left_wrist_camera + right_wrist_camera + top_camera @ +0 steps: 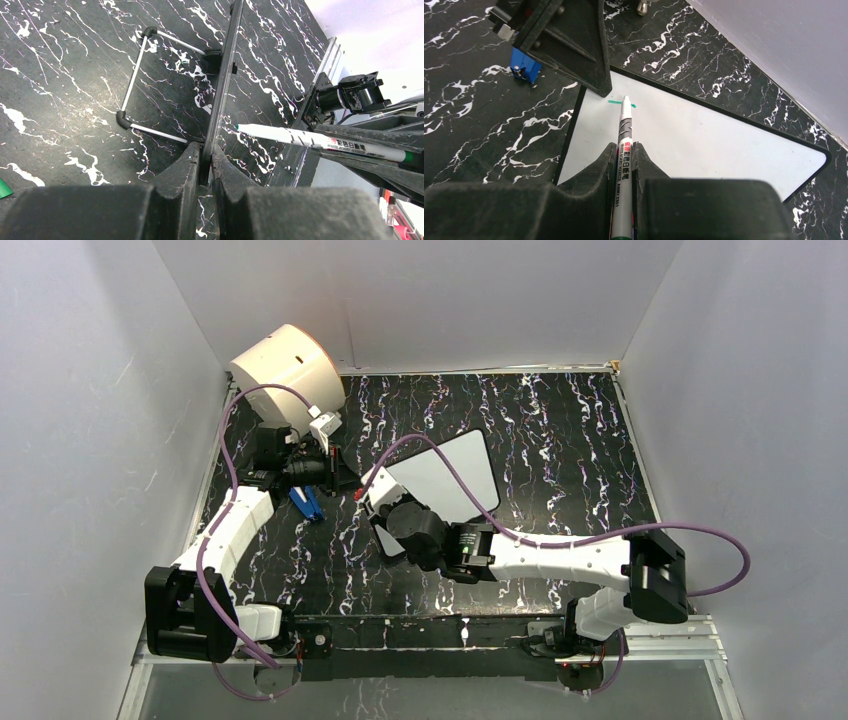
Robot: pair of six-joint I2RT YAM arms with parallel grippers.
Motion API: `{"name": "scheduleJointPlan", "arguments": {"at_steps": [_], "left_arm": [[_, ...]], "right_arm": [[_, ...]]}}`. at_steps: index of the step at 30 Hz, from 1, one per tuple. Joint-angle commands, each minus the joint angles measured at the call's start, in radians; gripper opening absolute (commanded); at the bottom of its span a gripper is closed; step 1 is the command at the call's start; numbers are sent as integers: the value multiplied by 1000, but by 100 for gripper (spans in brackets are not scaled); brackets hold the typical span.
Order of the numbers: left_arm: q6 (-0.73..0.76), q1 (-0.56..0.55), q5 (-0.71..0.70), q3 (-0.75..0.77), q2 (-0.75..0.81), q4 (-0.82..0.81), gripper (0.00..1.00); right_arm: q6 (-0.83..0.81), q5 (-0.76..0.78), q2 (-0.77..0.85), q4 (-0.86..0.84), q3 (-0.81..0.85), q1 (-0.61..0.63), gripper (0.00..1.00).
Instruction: Write a sentence on the whiteboard
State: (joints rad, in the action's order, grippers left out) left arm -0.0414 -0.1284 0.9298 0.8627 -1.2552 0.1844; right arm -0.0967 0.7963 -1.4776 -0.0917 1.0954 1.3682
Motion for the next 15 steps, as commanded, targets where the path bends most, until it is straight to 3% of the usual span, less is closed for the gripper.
{"name": "scheduleJointPlan", "arguments": {"at_steps": [1,15], "left_arm": [[5,-5,-43,4,-4,48,0],[2,-5,-41,4,-6,48,0]], "right_arm": [[9,-39,26,-20,11,-2,0],[20,-40,-27,-18,26,-2,0]]}}
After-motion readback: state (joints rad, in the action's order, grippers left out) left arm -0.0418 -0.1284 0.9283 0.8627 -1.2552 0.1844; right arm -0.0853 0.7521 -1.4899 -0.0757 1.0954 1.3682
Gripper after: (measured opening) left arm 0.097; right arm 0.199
